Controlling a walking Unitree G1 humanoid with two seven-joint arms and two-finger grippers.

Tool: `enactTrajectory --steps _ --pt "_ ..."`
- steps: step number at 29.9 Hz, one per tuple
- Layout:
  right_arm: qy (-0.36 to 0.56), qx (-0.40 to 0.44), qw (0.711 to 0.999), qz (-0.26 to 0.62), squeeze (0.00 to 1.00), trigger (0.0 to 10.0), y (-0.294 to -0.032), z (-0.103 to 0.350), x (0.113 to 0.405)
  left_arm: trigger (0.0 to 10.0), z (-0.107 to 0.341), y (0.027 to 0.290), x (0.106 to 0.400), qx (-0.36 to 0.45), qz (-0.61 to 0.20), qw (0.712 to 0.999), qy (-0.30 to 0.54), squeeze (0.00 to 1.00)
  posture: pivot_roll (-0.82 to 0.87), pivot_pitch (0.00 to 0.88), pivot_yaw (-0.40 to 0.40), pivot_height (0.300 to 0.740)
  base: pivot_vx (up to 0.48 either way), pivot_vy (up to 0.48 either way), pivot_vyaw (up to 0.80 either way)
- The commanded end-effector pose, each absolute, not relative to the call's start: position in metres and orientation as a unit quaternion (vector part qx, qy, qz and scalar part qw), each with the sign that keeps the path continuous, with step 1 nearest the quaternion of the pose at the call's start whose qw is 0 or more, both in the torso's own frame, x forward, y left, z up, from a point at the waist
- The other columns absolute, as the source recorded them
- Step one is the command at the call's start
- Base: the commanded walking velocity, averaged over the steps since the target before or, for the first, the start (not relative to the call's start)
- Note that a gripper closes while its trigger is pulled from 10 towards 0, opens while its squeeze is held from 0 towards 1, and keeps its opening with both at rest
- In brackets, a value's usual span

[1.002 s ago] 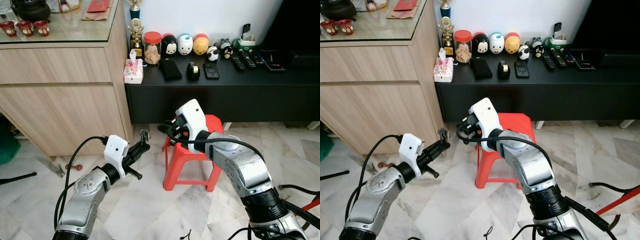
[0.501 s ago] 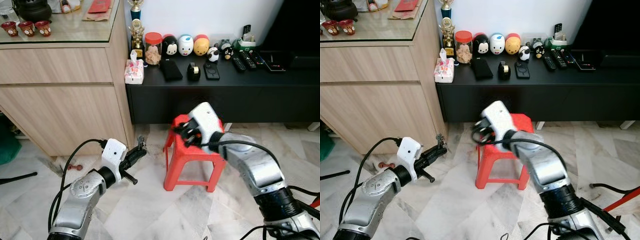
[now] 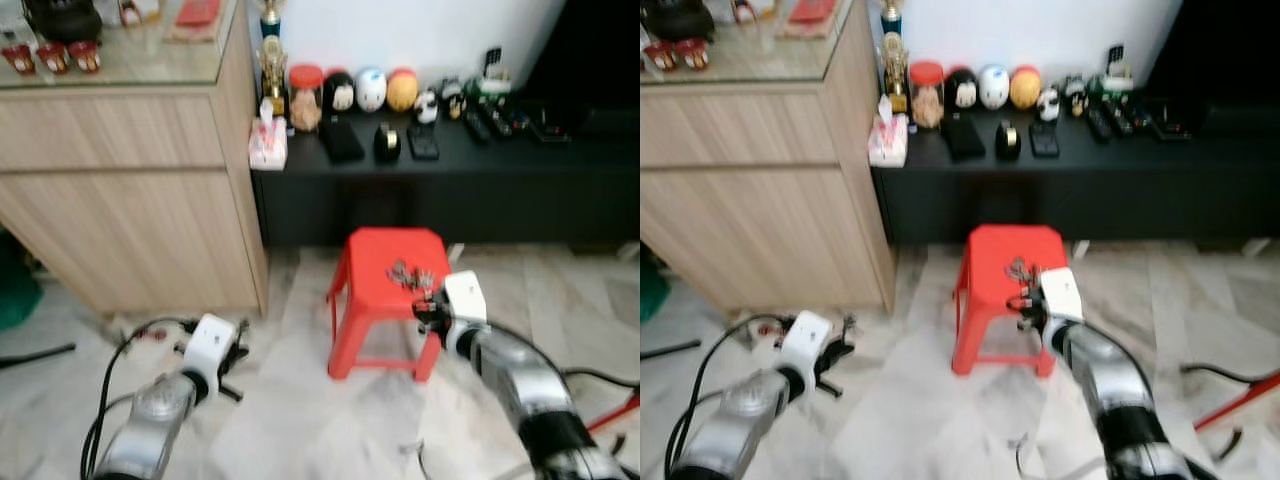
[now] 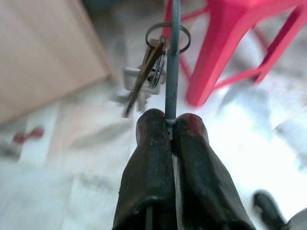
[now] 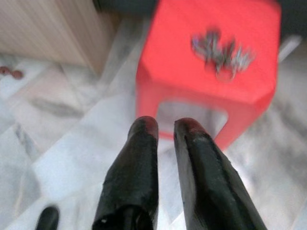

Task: Hang keys on a hook

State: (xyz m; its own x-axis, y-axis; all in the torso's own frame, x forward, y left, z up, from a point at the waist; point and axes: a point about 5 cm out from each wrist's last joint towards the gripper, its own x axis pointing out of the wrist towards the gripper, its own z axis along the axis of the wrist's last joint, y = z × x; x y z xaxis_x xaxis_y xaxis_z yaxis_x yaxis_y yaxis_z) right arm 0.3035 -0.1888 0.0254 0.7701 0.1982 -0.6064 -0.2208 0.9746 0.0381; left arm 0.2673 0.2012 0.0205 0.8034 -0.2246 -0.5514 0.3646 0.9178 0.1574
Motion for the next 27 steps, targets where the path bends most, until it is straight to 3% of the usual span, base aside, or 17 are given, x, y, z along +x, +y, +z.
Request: enactTrajectory --steps 1,2,4,9,16,23,27 --pt "0.395 -0.026 0.914 0.092 0.0 10.0 -0.196 -0.015 0.271 10.0 -0.014 0.214 0.244 0.129 -0.13 0.914 0.362 0.0 -0.09 0.094 -0.02 0.74 0.0 0.0 0.0" --pt "0.395 -0.026 0.914 0.092 0.0 10.0 -0.196 -0.015 0.271 10.0 -0.014 0.214 0.244 0.129 -0.13 0.914 0.362 0.0 -0.09 0.094 -0.02 0.74 0.0 0.0 0.0" --pt "0.452 -0.053 0.884 0.105 0.0 10.0 -0.194 -0.046 0.238 10.0 -0.035 0.221 0.226 0.109 -0.108 0.897 0.414 0.0 -0.09 0.095 -0.019 0.74 0.0 0.0 0.0" --pt "0.493 -0.074 0.859 0.113 0.0 10.0 -0.191 -0.072 0.201 10.0 -0.054 0.222 0.206 0.168 -0.134 0.858 0.467 0.0 -0.09 0.094 -0.018 0.74 0.0 0.0 0.0" --pt "0.516 -0.057 0.853 0.057 0.0 10.0 -0.2 -0.086 0.175 10.0 -0.064 0.225 0.198 0.137 -0.104 0.864 0.473 0.0 -0.08 0.089 -0.011 0.74 0.0 0.0 0.0" --pt "0.516 -0.022 0.856 0.032 0.0 10.0 -0.195 -0.091 0.166 10.0 -0.07 0.226 0.193 0.015 -0.011 0.883 0.468 0.0 -0.09 0.091 -0.013 0.74 0.0 0.0 0.0" --pt "0.514 0.002 0.858 -0.008 0.0 10.0 -0.194 -0.093 0.162 10.0 -0.076 0.225 0.185 0.021 0.002 0.878 0.479 0.0 -0.09 0.089 -0.01 0.74 0.0 0.0 0.0"
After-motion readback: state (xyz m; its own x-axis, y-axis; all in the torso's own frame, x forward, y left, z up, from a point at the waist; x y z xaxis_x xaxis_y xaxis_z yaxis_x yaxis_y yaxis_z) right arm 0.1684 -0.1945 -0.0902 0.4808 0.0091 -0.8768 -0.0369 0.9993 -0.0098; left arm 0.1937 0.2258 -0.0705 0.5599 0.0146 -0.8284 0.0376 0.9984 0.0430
